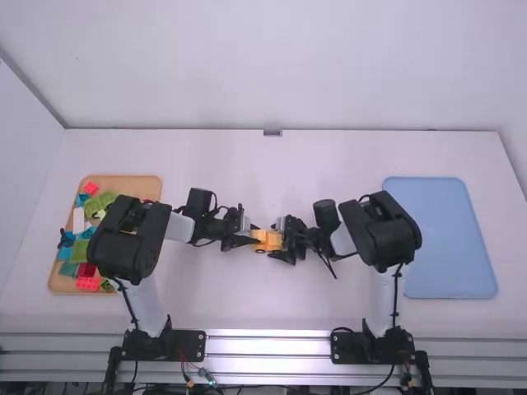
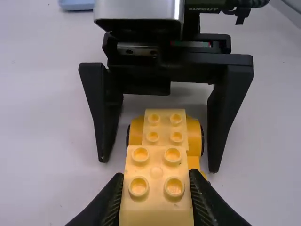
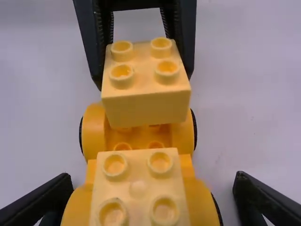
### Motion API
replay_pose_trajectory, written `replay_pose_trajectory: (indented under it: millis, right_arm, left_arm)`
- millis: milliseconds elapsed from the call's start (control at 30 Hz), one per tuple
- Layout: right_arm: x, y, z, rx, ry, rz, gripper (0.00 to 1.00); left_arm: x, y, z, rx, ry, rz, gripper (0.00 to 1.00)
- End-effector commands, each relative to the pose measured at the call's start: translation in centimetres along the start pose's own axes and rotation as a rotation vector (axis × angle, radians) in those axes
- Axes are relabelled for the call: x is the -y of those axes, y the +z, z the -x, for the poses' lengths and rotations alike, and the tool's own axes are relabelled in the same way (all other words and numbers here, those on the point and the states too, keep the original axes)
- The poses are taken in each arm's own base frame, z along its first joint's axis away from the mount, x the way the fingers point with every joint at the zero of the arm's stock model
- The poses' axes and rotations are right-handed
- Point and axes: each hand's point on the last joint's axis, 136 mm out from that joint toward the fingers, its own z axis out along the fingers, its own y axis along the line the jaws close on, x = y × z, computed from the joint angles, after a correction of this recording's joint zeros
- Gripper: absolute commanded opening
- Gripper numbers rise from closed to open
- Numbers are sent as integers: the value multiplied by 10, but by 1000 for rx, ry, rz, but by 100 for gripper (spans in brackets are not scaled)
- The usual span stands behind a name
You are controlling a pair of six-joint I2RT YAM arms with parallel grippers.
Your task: Assemble lego blocks to make yellow taxi
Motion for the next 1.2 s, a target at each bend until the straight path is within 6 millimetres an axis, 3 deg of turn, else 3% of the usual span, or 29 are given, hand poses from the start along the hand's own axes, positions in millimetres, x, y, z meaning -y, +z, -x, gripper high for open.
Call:
replay_pose_trajectory:
  millis: [0, 167, 200, 367, 400, 500, 833, 1000, 1167]
  right_arm:
    - [-3, 4, -1, -2, -19, 10, 88]
    - [-3, 7, 0, -9, -27, 8, 78]
    - [-2, 7, -1, -13, -26, 3, 72]
    - [-2, 7, -1, -12, -24, 6, 66]
    - [-3, 7, -1, -13, -23, 7, 56]
    - [-3, 7, -1, -12, -23, 7, 52]
    - [-4, 7, -2, -16, -18, 12, 50]
    - [-16, 6, -1, 9, -74, 67, 49]
    - [-16, 6, -1, 9, -73, 68, 50]
  left_arm:
    - [7, 2, -3, 11, -37, -21, 15]
    - [9, 2, -3, 8, -47, -28, 15]
    - [9, 3, -3, 8, -44, -27, 15]
    - [9, 2, -4, 8, -46, -28, 15]
    - [9, 2, -3, 8, -45, -28, 15]
    - [9, 3, -4, 8, -47, -28, 16]
    - [17, 18, -9, -60, -22, -45, 11]
    - [15, 17, -10, -64, -23, -37, 9]
    - [18, 19, -9, -64, -23, -46, 11]
